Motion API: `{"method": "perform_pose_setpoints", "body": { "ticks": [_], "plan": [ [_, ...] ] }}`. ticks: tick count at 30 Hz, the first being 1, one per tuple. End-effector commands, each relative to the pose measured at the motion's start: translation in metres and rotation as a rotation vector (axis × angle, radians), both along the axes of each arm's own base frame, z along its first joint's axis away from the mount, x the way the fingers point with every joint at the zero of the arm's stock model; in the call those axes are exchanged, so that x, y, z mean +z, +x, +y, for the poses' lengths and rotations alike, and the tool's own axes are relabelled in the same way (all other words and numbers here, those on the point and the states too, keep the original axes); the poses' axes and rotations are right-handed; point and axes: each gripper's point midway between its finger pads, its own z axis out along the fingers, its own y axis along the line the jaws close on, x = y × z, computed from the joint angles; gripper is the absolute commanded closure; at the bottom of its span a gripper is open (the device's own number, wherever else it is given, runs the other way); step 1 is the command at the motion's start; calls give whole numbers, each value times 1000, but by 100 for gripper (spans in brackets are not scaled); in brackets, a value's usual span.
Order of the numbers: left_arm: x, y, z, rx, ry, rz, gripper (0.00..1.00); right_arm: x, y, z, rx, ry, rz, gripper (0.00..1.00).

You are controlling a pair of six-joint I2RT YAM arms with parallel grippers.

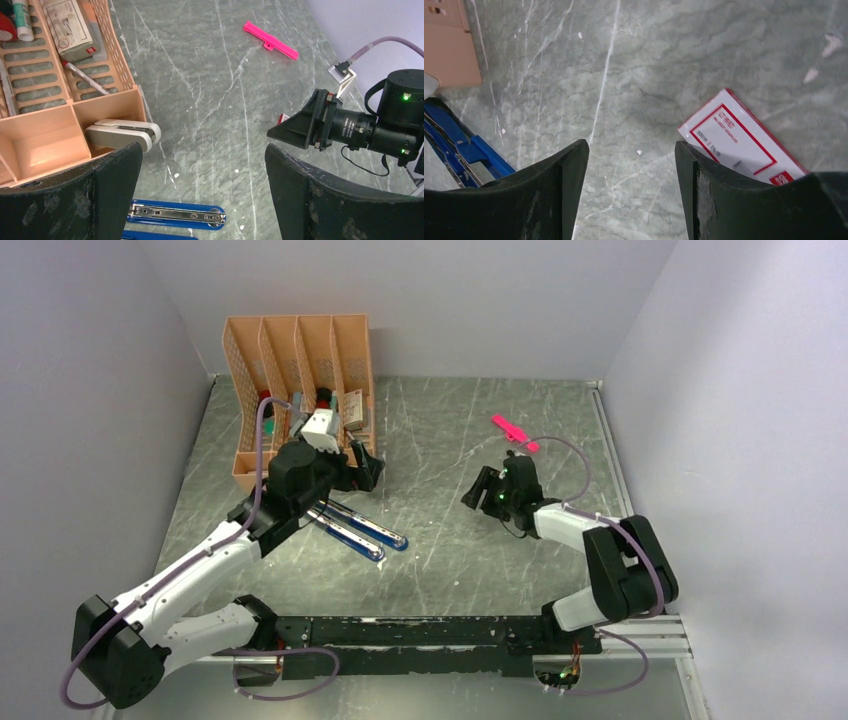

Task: Load the staples into the stapler
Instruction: Adjust the staple box at the center of the board.

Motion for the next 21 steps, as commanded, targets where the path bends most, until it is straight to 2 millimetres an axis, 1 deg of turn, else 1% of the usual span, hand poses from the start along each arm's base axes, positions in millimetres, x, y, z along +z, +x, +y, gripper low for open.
{"method": "perform_pose_setpoints", "body": {
  "ticks": [1, 2, 3, 5, 6, 8, 11, 13, 16, 19, 21],
  "plan": [
    [14, 4, 1, 25, -31, -7, 4, 9, 2, 12, 133, -28, -23, 32],
    [15, 4, 1, 23, -31, -7, 4, 15, 1, 11, 150, -39, -42, 32],
    [13, 5, 0, 23, -29, -4, 4, 21, 3, 6, 144, -70, -68, 32],
    [11, 7, -1, 20, -26, 1, 4, 33, 4, -10, 90, -132, -106, 32],
    [10, 7, -3, 17, -25, 3, 4, 37, 7, -22, 37, -174, -117, 32],
    [7, 8, -6, 6, -23, 11, 4, 38, 10, -47, -76, -262, -127, 32],
    [5, 10, -12, -15, -22, 22, 5, 32, 14, -74, -159, -375, -111, 30],
    [3, 10, -15, -26, -19, 29, 5, 25, 19, -82, -165, -432, -77, 28],
    [1, 10, -17, -40, -14, 37, 5, 16, 27, -86, -138, -490, -33, 26],
    [3, 9, -17, -45, -10, 35, 5, 11, 34, -84, -123, -490, -20, 25],
    [4, 9, -16, -47, -7, 29, 5, 7, 34, -80, -97, -477, 0, 24]
  ]
}}
